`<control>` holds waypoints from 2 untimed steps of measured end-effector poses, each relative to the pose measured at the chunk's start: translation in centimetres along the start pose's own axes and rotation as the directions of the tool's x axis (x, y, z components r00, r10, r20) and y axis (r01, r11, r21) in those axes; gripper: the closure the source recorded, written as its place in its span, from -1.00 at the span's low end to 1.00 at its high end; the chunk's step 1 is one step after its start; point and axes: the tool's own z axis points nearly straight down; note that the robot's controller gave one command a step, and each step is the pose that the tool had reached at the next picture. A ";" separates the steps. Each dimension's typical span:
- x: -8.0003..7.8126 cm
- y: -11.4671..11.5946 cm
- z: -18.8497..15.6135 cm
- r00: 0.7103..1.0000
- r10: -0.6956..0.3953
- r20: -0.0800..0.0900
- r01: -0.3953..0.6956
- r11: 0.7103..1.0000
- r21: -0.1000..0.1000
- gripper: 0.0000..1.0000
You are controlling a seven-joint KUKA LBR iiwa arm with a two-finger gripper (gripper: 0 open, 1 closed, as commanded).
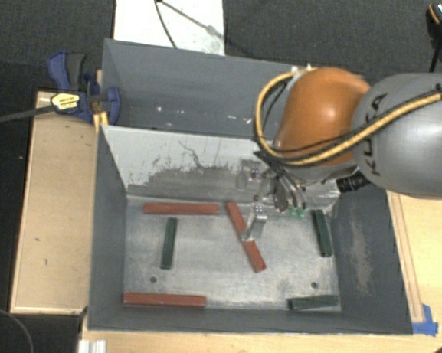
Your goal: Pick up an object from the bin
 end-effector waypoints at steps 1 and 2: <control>1.7 -2.4 4.4 0.999 0.034 -0.010 -0.034 0.999 0.003 -1.00; 1.5 -3.9 8.3 0.998 0.057 -0.003 -0.057 0.998 0.002 -1.00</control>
Offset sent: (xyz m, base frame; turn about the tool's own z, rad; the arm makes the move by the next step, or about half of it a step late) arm -0.0156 -0.0453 -0.1003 0.0640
